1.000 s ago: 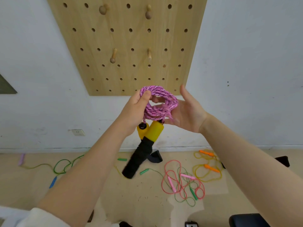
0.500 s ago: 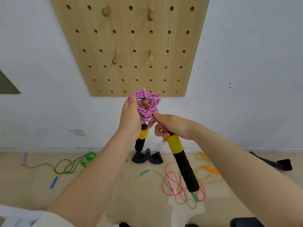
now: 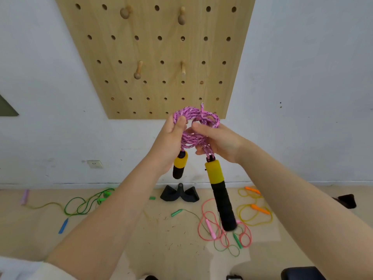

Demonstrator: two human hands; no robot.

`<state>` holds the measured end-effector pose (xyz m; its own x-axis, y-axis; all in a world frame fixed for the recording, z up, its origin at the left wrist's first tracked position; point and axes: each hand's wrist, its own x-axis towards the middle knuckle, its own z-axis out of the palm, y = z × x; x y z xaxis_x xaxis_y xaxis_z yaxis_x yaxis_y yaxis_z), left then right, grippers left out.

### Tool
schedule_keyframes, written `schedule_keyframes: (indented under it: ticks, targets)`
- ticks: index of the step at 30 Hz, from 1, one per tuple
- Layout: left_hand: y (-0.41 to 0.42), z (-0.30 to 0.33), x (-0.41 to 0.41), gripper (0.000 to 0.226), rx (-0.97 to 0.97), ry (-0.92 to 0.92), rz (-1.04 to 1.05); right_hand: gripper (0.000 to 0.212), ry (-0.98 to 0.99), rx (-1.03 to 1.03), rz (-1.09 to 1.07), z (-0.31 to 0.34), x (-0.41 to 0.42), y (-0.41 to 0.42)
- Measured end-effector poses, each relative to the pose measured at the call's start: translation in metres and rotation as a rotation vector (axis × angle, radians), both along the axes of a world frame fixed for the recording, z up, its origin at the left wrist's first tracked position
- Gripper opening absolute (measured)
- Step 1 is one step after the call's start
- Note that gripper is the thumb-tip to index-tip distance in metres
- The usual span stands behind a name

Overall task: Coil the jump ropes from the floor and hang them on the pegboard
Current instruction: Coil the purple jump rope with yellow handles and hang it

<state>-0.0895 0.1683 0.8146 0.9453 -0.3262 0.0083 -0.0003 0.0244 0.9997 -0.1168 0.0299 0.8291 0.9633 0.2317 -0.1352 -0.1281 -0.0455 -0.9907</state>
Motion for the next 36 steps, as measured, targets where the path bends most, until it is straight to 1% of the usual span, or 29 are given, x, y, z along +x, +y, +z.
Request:
schedule_keyframes:
  ticks: [2,3,4,6,8,10,11,12,13,14,15,17,18,19,20,21,22,23,25,26,27,28,30,31,33,35,36]
  targets:
    - [-0.001,0.003,0.001,0.019,-0.022,0.013,-0.02,0.005,-0.053,-0.073,-0.054,-0.001,0.003,0.002]
    - [-0.001,0.005,0.001,0.021,-0.024,0.017,-0.02,0.005,-0.07,-0.106,-0.07,-0.002,0.004,0.003]
    - [-0.001,0.007,0.002,0.022,-0.02,0.021,-0.031,0.01,-0.083,-0.141,-0.093,-0.002,0.004,0.003]
    - [-0.001,0.005,0.003,0.024,-0.029,0.056,-0.072,0.015,-0.111,-0.224,-0.149,-0.002,0.005,0.001]
    - [0.0,0.001,0.005,0.026,-0.053,0.119,-0.084,0.014,-0.176,-0.349,-0.205,-0.001,0.009,-0.002]
    - [0.001,-0.002,0.009,0.025,-0.081,0.15,-0.08,0.006,-0.236,-0.488,-0.267,-0.004,0.017,0.002]
    - [0.002,-0.003,0.012,0.023,-0.091,0.154,-0.076,0.005,-0.269,-0.582,-0.306,-0.008,0.022,0.006]
    - [0.004,-0.004,0.017,0.022,-0.084,0.146,-0.069,0.009,-0.303,-0.661,-0.353,-0.01,0.028,0.011]
    - [0.006,-0.005,0.022,0.021,-0.062,0.126,-0.056,0.011,-0.308,-0.686,-0.366,-0.01,0.033,0.014]
    - [0.009,-0.007,0.028,0.021,-0.026,0.099,-0.035,0.012,-0.286,-0.613,-0.31,-0.009,0.037,0.015]
    - [0.013,-0.008,0.036,0.021,0.024,0.065,-0.01,0.014,-0.233,-0.466,-0.18,-0.008,0.042,0.013]
    - [0.021,-0.007,0.052,0.022,0.143,-0.001,0.02,0.029,-0.086,-0.132,0.101,-0.005,0.051,0.005]
    - [0.024,-0.004,0.061,0.022,0.195,-0.03,0.016,0.04,-0.031,-0.015,0.153,-0.004,0.056,0.002]
    - [0.026,0.0,0.07,0.022,0.259,-0.079,0.008,0.051,0.007,0.064,0.147,-0.004,0.063,0.0]
    - [0.027,0.005,0.079,0.022,0.339,-0.156,0.005,0.055,0.031,0.122,0.117,-0.003,0.072,0.0]
    - [0.028,0.011,0.089,0.022,0.423,-0.248,0.016,0.05,0.03,0.146,0.072,-0.003,0.081,0.001]
    - [0.029,0.015,0.099,0.022,0.485,-0.333,0.043,0.041,0.002,0.14,0.025,0.0,0.091,0.004]
    - [0.03,0.02,0.111,0.022,0.518,-0.401,0.069,0.031,-0.043,0.097,-0.019,0.005,0.102,0.008]
    - [0.036,0.027,0.136,0.022,0.533,-0.46,0.068,0.016,-0.11,-0.012,-0.034,0.02,0.121,0.015]
    - [0.039,0.032,0.148,0.023,0.519,-0.459,0.041,0.016,-0.12,-0.067,-0.017,0.029,0.131,0.018]
    - [0.042,0.036,0.159,0.023,0.482,-0.446,0.007,0.023,-0.121,-0.125,-0.002,0.037,0.141,0.021]
    - [0.044,0.041,0.17,0.026,0.419,-0.423,-0.016,0.034,-0.128,-0.177,-0.001,0.045,0.15,0.025]
    - [0.045,0.048,0.192,0.034,0.225,-0.307,0.003,0.056,-0.185,-0.231,-0.058,0.059,0.169,0.037]
    - [0.044,0.052,0.202,0.034,0.112,-0.212,0.028,0.061,-0.229,-0.228,-0.119,0.064,0.18,0.044]
    - [0.042,0.062,0.218,0.022,-0.101,-0.052,0.033,0.058,-0.32,-0.194,-0.298,0.07,0.199,0.056]
    - [0.044,0.065,0.228,0.008,-0.226,-0.028,-0.042,0.046,-0.4,-0.209,-0.504,0.07,0.218,0.066]
    - [0.046,0.065,0.232,0.014,-0.235,-0.05,-0.1,0.039,-0.432,-0.23,-0.584,0.068,0.225,0.07]
